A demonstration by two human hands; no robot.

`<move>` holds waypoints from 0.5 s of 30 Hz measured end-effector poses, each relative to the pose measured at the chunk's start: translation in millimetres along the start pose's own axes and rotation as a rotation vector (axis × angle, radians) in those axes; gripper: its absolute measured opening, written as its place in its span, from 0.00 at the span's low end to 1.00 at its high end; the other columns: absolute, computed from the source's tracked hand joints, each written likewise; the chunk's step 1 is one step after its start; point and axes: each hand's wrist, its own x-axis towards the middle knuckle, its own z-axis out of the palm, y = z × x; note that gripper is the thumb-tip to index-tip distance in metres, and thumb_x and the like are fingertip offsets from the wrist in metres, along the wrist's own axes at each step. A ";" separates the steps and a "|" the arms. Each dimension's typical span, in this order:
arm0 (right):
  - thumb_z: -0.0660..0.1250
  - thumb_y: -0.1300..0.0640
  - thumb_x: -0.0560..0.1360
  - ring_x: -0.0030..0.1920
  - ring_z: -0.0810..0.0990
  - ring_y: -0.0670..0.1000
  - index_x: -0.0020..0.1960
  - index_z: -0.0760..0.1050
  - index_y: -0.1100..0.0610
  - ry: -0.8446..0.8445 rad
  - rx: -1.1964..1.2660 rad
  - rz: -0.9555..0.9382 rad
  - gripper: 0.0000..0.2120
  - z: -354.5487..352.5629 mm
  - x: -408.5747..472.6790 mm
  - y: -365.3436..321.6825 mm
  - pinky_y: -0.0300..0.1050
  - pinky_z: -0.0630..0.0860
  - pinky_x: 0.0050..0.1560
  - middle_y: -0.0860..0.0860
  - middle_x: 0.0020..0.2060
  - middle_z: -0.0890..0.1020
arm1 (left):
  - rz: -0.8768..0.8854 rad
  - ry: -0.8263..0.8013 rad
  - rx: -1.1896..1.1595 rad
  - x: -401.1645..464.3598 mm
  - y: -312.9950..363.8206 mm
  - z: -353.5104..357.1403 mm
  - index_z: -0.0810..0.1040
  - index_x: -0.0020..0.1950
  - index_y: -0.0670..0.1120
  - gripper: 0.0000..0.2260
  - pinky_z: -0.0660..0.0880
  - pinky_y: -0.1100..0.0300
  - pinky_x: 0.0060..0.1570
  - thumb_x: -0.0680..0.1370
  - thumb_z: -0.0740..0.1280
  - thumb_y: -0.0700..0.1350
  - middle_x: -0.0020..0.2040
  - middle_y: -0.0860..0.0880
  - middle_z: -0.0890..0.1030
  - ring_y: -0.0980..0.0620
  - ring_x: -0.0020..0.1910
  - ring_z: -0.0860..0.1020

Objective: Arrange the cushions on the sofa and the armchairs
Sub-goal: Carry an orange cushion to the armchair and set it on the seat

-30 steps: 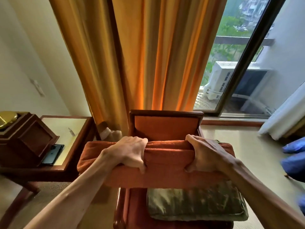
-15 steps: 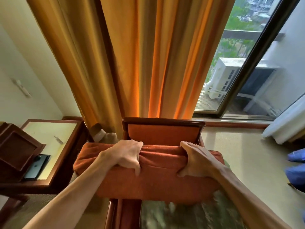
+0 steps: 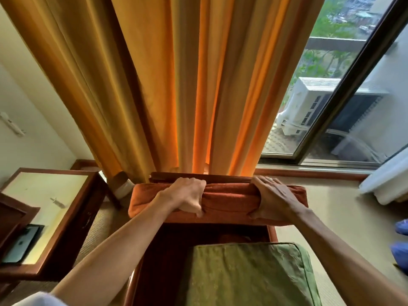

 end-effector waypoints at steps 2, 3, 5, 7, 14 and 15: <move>0.73 0.31 0.53 0.58 0.75 0.53 0.57 0.68 0.50 -0.016 0.016 0.010 0.39 23.7 15.2 17.4 0.47 0.70 0.58 0.49 0.58 0.77 | -0.021 -0.064 -0.022 31.4 -7.2 16.8 0.70 0.50 0.51 0.29 0.77 0.52 0.44 0.59 0.79 0.63 0.46 0.53 0.78 0.51 0.44 0.78; 0.73 0.32 0.54 0.59 0.75 0.53 0.58 0.69 0.51 -0.010 0.018 0.004 0.39 34.2 24.9 21.4 0.47 0.69 0.59 0.49 0.59 0.77 | -0.046 -0.100 -0.035 42.8 -16.4 23.3 0.70 0.50 0.52 0.30 0.76 0.53 0.43 0.58 0.79 0.63 0.46 0.54 0.78 0.51 0.44 0.77; 0.73 0.33 0.54 0.59 0.74 0.54 0.61 0.69 0.52 0.002 0.013 -0.049 0.41 52.8 53.5 18.6 0.47 0.69 0.61 0.51 0.59 0.75 | -0.118 -0.165 -0.095 54.6 -41.6 35.2 0.71 0.51 0.54 0.31 0.77 0.53 0.46 0.56 0.79 0.64 0.48 0.55 0.78 0.53 0.45 0.77; 0.74 0.33 0.54 0.60 0.72 0.54 0.64 0.68 0.53 -0.033 0.015 -0.108 0.45 70.9 85.5 8.9 0.49 0.68 0.64 0.52 0.60 0.74 | -0.176 -0.218 -0.167 59.0 -68.5 51.9 0.71 0.53 0.55 0.32 0.77 0.53 0.51 0.56 0.80 0.63 0.51 0.56 0.78 0.54 0.48 0.77; 0.67 0.24 0.56 0.65 0.65 0.54 0.74 0.56 0.47 -0.221 0.115 0.178 0.53 199.8 76.8 50.4 0.52 0.59 0.71 0.51 0.66 0.65 | -0.201 -0.083 -0.109 109.9 -67.9 162.0 0.60 0.74 0.48 0.51 0.58 0.45 0.75 0.58 0.79 0.64 0.71 0.48 0.66 0.44 0.73 0.63; 0.65 0.22 0.56 0.65 0.64 0.53 0.75 0.54 0.47 -0.184 0.126 0.220 0.55 214.1 72.4 57.3 0.52 0.56 0.71 0.50 0.65 0.65 | -0.214 -0.038 -0.125 117.7 -69.3 172.7 0.59 0.75 0.49 0.51 0.53 0.44 0.76 0.59 0.79 0.65 0.73 0.48 0.65 0.44 0.75 0.61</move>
